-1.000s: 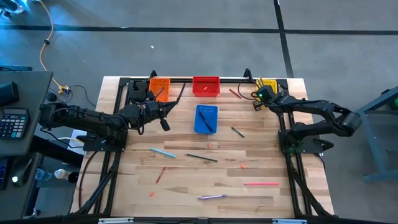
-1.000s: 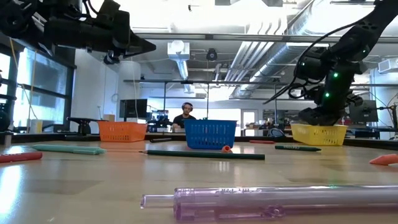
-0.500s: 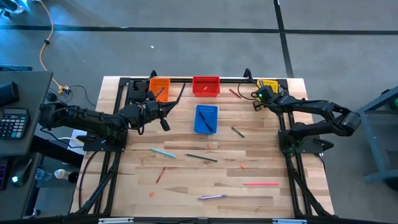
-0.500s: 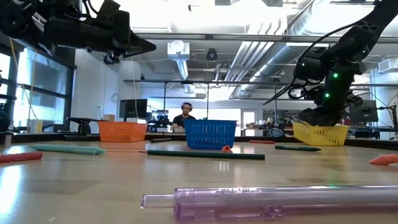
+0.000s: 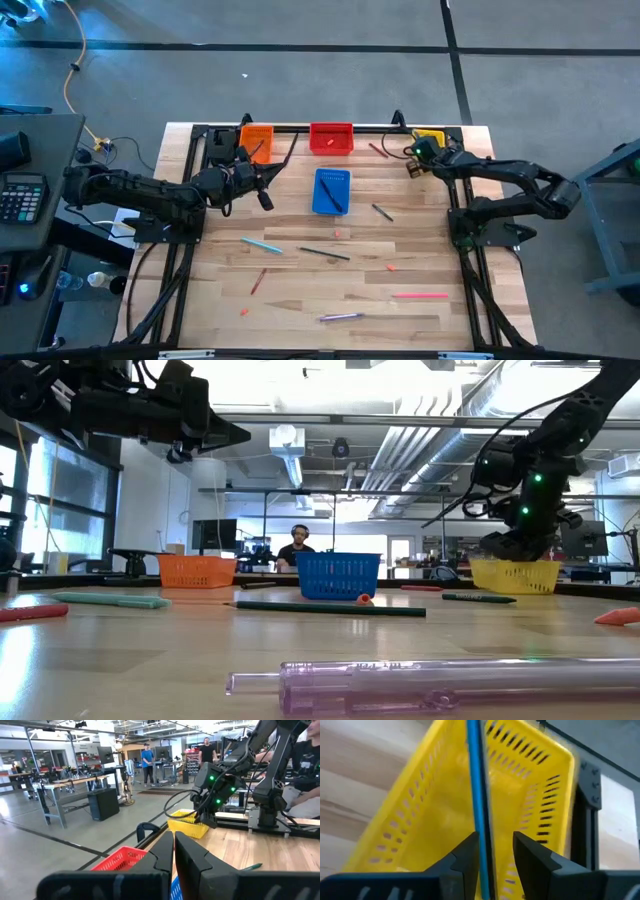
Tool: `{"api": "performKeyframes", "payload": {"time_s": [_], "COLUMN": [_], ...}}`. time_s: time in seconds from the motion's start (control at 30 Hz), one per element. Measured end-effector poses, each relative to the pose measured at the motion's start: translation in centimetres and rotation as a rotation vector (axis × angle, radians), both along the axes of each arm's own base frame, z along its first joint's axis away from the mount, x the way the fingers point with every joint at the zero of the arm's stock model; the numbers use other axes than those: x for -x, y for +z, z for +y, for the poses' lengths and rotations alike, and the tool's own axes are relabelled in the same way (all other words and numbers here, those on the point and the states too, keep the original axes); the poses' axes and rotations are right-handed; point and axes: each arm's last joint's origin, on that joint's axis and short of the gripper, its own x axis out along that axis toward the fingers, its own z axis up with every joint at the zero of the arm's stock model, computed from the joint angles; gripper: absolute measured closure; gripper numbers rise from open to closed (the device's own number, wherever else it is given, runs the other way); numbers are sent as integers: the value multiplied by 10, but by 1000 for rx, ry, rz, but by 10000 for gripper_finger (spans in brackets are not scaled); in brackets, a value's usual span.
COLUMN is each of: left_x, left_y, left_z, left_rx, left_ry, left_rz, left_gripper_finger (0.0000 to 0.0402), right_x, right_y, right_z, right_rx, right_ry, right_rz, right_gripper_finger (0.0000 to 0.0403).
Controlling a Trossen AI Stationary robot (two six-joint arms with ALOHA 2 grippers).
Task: Sort crayons/erasers/pens/pencils in bins
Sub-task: Adjust the yellow bin
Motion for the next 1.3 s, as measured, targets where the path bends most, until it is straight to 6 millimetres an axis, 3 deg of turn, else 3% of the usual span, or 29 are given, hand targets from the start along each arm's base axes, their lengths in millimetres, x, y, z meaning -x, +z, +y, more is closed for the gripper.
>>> {"api": "performKeyframes", "payload": {"time_s": [0.37,0.5,0.67,0.87,1.3], "left_x": [0,0,0,0,0], "left_y": [0,-1,-1,-1,-1], "left_z": [0,0,0,0,0], "left_rx": [1,-4,-11,-10,-10], "left_ry": [0,1,1,1,0], "left_rz": [4,11,17,21,21], "left_gripper_finger": [394,394,394,394,394], "right_x": [-14,-21,-29,-27,-27], "right_y": [38,53,69,62,48], "right_z": [-14,-17,-18,-15,-15], "right_rx": [19,-43,-121,-176,-212], "right_ry": [37,55,39,0,-152], "right_rz": [-4,-110,-287,-340,-387], "right_gripper_finger": [293,300,335,397,299]}}
